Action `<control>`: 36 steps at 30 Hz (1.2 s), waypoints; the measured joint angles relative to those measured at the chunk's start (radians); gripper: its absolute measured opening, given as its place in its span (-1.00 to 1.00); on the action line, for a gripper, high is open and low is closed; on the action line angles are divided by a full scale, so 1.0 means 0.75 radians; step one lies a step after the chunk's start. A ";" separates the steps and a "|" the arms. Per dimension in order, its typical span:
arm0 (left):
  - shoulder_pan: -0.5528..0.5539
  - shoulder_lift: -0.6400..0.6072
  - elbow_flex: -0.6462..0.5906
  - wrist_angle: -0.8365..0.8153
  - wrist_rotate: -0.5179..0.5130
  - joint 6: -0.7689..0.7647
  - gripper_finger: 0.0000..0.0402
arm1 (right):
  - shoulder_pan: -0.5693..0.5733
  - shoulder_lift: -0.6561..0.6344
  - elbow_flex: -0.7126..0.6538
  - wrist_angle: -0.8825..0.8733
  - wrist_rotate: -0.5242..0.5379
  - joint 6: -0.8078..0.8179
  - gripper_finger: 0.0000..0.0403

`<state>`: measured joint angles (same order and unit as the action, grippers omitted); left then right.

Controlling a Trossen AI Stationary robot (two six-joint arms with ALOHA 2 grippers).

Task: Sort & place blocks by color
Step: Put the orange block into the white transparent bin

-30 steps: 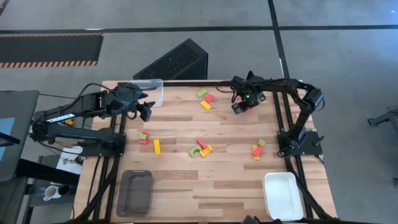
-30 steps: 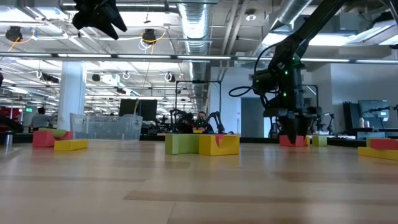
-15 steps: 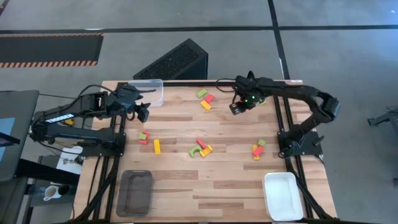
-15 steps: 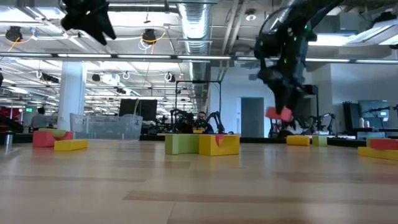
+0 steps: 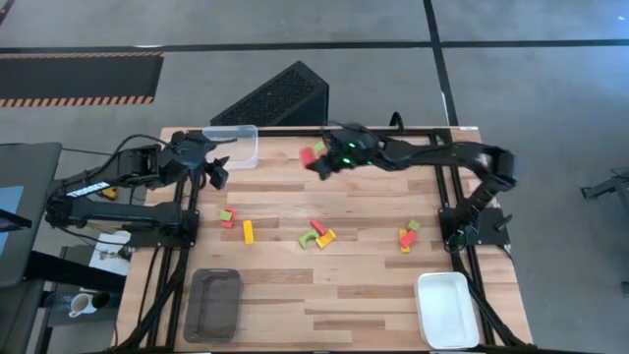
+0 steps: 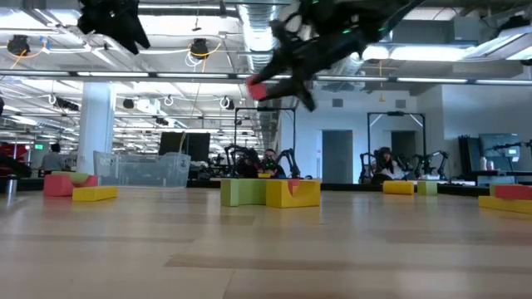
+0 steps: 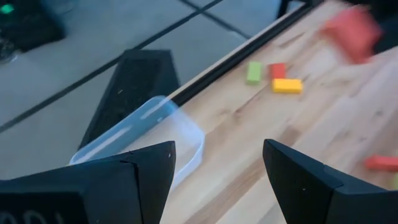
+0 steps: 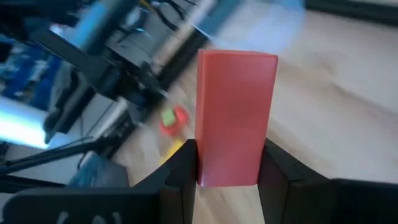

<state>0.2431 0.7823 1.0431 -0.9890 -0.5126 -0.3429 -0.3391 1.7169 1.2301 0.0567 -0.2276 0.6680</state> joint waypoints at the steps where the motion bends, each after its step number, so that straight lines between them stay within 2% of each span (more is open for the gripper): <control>1: 0.018 0.000 0.000 0.031 0.042 0.040 0.14 | -0.007 0.071 0.082 -0.005 -0.026 -0.029 -0.35; 6: 0.105 0.003 0.000 0.121 0.193 0.157 0.14 | -0.038 0.453 0.594 -0.077 -0.121 -0.191 -0.35; 10: 0.150 -0.021 0.000 0.114 0.201 0.165 0.14 | -0.064 0.745 1.031 -0.248 -0.120 -0.317 -0.34; 15: 0.161 -0.079 0.000 0.107 0.225 0.170 0.14 | -0.091 1.061 1.488 -0.416 -0.118 -0.344 -0.34; 18: 0.161 -0.114 0.000 0.107 0.224 0.143 0.14 | -0.094 1.099 1.447 -0.261 -0.118 -0.298 -0.34; 23: 0.162 -0.157 0.000 0.107 0.218 0.104 0.14 | -0.102 1.144 1.449 -0.231 -0.116 -0.279 -0.33; 25: 0.162 -0.158 0.000 0.107 0.213 0.094 0.14 | -0.103 1.148 1.446 -0.242 -0.099 -0.326 -0.33; 29: 0.162 -0.154 0.001 0.107 0.213 0.073 0.14 | -0.085 1.143 1.449 -0.217 0.022 -0.467 -0.30; 36: 0.162 -0.139 0.001 0.106 0.213 0.045 0.14 | -0.069 1.176 1.454 -0.121 0.039 -0.636 -0.31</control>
<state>0.3649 0.6785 1.0435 -0.9092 -0.3531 -0.3090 -0.3904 2.5992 2.3205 -0.0342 -0.1984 0.1913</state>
